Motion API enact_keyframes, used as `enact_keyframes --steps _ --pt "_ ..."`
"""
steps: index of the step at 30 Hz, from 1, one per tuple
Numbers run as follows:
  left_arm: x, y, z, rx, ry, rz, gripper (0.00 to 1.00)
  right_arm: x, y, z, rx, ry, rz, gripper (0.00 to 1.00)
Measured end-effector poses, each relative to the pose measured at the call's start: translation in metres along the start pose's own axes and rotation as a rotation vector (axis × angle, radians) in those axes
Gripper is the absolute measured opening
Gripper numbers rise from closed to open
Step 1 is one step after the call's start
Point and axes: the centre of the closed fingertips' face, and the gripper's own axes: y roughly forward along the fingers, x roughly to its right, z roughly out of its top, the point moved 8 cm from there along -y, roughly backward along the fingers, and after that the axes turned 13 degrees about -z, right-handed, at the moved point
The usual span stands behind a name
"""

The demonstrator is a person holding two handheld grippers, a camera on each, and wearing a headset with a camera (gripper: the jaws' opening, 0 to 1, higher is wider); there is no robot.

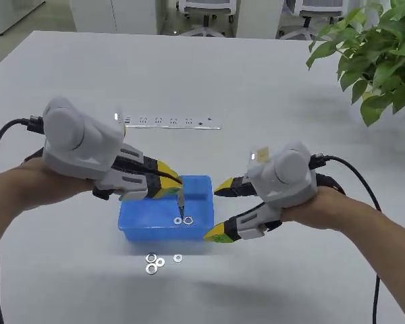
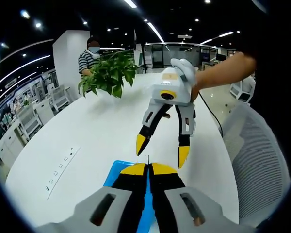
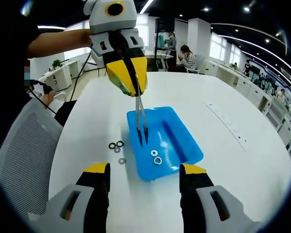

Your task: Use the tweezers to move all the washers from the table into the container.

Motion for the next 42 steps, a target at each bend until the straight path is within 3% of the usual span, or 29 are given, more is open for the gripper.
enact_keyframes --steps 14,27,42 --pt "0.018 -0.003 0.003 0.005 0.011 0.000 0.06 -0.013 -0.006 -0.004 0.013 0.024 0.001 0.81" --pt "0.030 0.003 -0.008 -0.013 0.011 -0.018 0.06 -0.021 -0.005 -0.005 0.027 0.056 -0.005 1.00" --pt "0.037 0.015 -0.022 -0.020 -0.009 -0.042 0.06 -0.029 -0.003 -0.013 0.015 0.062 0.014 1.00"
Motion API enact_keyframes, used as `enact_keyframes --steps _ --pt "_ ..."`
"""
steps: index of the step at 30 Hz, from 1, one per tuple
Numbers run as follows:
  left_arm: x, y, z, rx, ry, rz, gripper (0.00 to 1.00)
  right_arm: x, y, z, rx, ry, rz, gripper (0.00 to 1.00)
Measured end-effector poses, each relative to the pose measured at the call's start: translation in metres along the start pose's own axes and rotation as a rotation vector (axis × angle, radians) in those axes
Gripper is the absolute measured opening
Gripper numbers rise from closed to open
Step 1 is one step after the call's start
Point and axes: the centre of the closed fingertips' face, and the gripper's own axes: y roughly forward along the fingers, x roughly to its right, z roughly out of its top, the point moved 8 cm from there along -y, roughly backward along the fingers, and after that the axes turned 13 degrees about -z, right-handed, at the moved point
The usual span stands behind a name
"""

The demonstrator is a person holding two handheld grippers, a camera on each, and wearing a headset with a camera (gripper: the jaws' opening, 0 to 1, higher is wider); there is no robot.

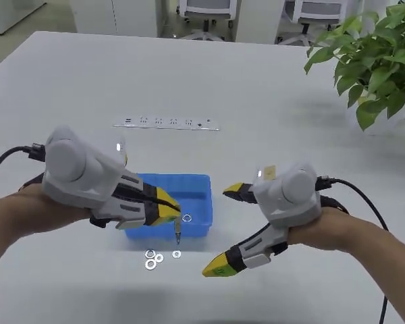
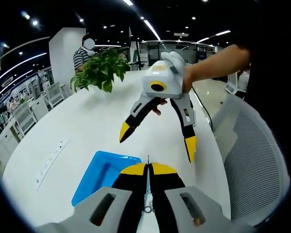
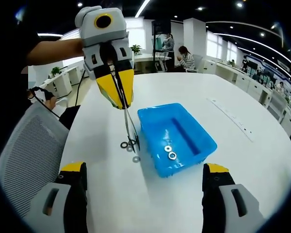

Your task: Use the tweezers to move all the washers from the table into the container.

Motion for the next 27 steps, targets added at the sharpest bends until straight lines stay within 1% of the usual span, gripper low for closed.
enact_keyframes --steps 4,10,14,27 --pt "0.001 0.002 -0.004 -0.001 -0.009 -0.004 0.06 -0.002 0.001 -0.002 -0.002 -0.002 0.006 1.00" --pt "0.002 0.005 -0.007 0.003 -0.020 -0.009 0.06 -0.005 0.002 -0.003 -0.002 -0.013 0.018 0.99" --pt "0.002 0.008 -0.010 -0.002 -0.022 -0.014 0.06 -0.007 0.002 -0.002 0.000 -0.015 0.023 0.98" --pt "0.000 0.014 -0.018 -0.006 -0.036 -0.026 0.06 -0.016 0.006 -0.006 0.000 -0.048 0.062 0.87"
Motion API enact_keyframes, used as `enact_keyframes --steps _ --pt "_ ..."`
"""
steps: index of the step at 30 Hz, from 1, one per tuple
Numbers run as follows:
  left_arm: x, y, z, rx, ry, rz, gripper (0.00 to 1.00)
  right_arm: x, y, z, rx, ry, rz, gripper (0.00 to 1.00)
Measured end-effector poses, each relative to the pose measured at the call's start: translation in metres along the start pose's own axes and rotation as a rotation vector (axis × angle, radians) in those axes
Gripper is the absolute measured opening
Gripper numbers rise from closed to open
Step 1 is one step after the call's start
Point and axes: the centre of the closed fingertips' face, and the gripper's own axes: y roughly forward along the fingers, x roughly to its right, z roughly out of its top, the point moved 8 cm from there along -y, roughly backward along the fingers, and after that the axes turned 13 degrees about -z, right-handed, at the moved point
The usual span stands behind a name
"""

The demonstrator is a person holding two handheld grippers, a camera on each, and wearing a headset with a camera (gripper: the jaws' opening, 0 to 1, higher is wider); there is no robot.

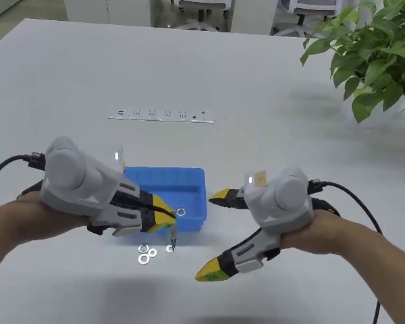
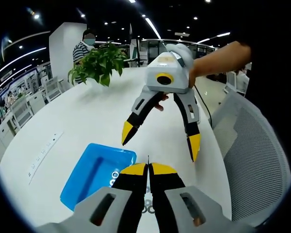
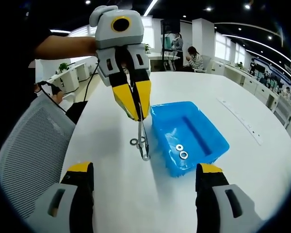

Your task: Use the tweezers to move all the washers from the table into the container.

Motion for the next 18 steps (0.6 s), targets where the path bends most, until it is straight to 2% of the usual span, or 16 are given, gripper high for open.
enact_keyframes --steps 18 --pt "-0.0015 0.0016 -0.0039 -0.003 -0.008 -0.003 0.06 -0.0015 0.0072 -0.0004 -0.012 -0.006 0.015 0.84"
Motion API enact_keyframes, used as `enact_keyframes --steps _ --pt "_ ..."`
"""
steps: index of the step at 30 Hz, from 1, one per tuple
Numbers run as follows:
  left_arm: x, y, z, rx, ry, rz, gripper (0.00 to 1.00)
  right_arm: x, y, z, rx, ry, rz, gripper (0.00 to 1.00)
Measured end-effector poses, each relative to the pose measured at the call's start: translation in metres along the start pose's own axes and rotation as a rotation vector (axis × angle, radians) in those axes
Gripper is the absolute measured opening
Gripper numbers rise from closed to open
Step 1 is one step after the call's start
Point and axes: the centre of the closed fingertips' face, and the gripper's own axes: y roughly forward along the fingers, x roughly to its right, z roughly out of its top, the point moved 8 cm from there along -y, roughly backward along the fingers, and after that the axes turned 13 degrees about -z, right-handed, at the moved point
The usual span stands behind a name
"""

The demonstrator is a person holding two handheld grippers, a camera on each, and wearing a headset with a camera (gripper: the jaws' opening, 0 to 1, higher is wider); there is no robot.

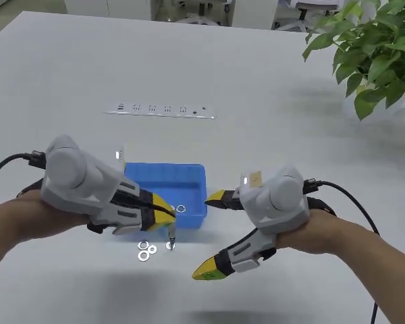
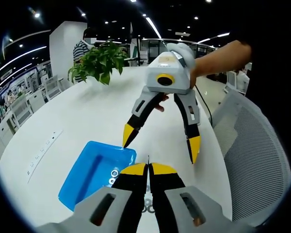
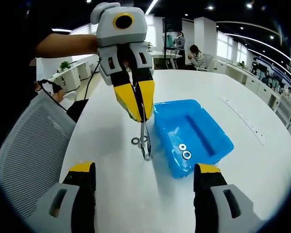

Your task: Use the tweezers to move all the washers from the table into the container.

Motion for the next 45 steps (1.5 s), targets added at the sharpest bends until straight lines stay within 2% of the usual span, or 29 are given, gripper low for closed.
enact_keyframes --steps 5,6,13,20,29,42,45 --pt "0.002 0.001 -0.001 -0.009 0.002 -0.006 0.06 0.000 0.001 -0.001 -0.007 0.001 0.001 0.84" --pt "0.001 0.002 -0.001 0.000 0.002 -0.002 0.06 0.000 0.000 -0.001 -0.007 0.000 0.002 0.84" --pt "0.001 0.001 -0.001 -0.008 0.008 -0.008 0.06 -0.003 0.001 0.001 0.004 -0.023 0.016 0.77" --pt "0.002 0.001 -0.001 -0.025 0.024 -0.019 0.06 -0.002 0.007 0.009 0.038 -0.086 0.028 0.59" --pt "0.003 0.001 0.000 -0.036 0.039 -0.036 0.06 -0.001 0.022 0.018 0.046 -0.141 0.052 0.34" --pt "0.003 0.001 0.001 -0.057 0.055 -0.058 0.06 -0.007 0.037 0.026 0.058 -0.192 0.097 0.17" --pt "0.002 0.001 0.001 -0.059 0.058 -0.058 0.06 -0.007 0.039 0.025 0.051 -0.214 0.101 0.10"
